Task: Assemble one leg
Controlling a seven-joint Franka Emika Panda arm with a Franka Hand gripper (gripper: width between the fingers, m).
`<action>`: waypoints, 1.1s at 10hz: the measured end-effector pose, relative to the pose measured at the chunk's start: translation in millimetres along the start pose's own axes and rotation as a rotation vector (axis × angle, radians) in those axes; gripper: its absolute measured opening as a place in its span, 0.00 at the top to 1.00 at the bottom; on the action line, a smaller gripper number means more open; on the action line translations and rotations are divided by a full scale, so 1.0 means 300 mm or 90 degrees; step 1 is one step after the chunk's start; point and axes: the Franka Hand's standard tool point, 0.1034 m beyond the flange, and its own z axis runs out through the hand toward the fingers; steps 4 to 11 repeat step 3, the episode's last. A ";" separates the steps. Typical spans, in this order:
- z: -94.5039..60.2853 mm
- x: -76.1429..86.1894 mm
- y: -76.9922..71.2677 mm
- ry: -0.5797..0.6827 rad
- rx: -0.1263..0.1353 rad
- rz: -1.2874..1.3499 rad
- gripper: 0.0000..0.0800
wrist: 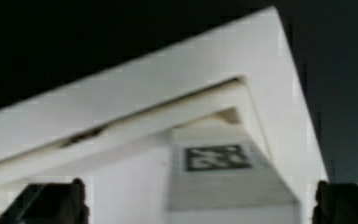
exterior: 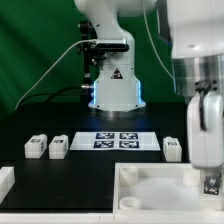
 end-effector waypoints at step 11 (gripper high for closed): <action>-0.012 -0.008 0.000 -0.007 -0.001 0.002 0.19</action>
Offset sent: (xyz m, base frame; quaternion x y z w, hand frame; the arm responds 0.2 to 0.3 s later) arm 0.0000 0.0000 0.0000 0.0000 0.0000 0.0000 1.0000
